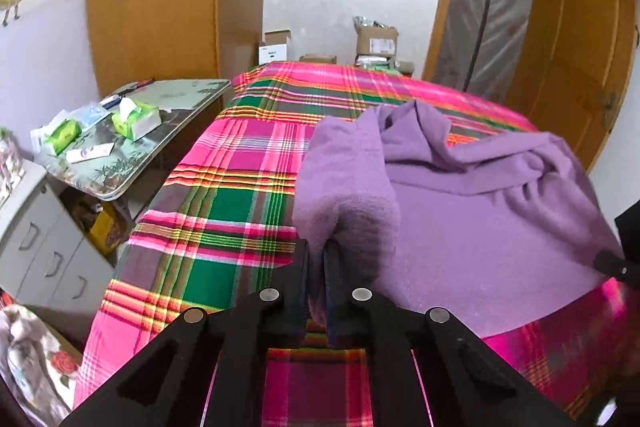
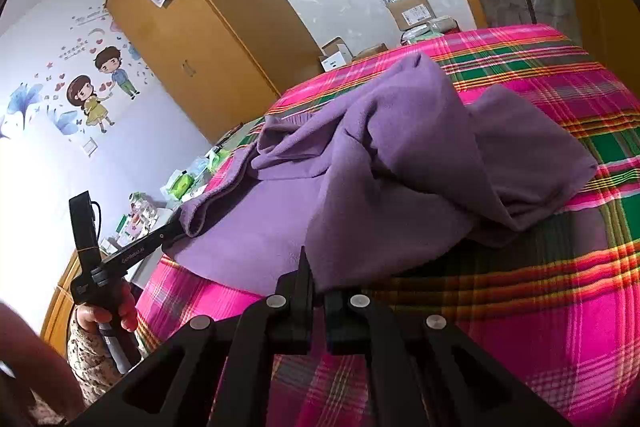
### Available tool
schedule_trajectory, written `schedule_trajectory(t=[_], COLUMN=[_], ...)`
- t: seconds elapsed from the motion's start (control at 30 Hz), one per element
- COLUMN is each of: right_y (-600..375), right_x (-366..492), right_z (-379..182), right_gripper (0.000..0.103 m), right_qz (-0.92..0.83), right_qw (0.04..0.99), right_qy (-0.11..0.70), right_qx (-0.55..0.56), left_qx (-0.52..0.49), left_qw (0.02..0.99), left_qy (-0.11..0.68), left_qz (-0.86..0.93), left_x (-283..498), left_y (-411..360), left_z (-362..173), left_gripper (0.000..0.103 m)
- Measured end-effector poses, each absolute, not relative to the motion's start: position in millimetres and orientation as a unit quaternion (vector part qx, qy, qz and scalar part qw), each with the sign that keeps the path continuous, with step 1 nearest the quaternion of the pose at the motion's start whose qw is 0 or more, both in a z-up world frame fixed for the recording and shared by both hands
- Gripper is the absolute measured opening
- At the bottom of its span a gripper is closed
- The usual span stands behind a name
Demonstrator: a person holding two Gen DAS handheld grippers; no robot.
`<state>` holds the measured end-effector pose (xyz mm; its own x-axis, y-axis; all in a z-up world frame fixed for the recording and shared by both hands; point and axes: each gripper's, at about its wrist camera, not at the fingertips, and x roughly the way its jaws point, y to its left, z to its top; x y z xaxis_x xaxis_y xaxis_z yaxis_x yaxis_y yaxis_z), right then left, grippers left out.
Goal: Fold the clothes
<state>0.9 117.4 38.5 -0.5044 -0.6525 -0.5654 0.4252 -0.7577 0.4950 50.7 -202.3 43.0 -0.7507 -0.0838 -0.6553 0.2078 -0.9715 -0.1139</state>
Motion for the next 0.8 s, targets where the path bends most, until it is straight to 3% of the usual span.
schedule_trajectory(t=[0.4, 0.7, 0.77, 0.8], right_y=[121, 110, 110, 111], right_x=[12, 11, 15, 17], right_z=[18, 18, 23, 25], right_gripper=[0.004, 0.006, 0.006, 0.006], right_qz=[-0.844, -0.849, -0.851, -0.851], right_qw=[0.31, 0.298, 0.298, 0.3], right_qy=[-0.127, -0.098, -0.092, -0.09], right_qx=[0.418, 0.425, 0.423, 0.422], left_qx=[0.366, 0.364, 0.36, 0.358], left_qw=[0.083, 0.082, 0.08, 0.079], left_qy=[0.129, 0.102, 0.095, 0.09], left_qz=[-0.918, -0.922, -0.925, -0.926], left_x=[84, 90, 92, 93], left_y=[-205, -200, -198, -197], left_z=[21, 24, 28, 30], left_gripper=[0.007, 0.008, 0.013, 0.021])
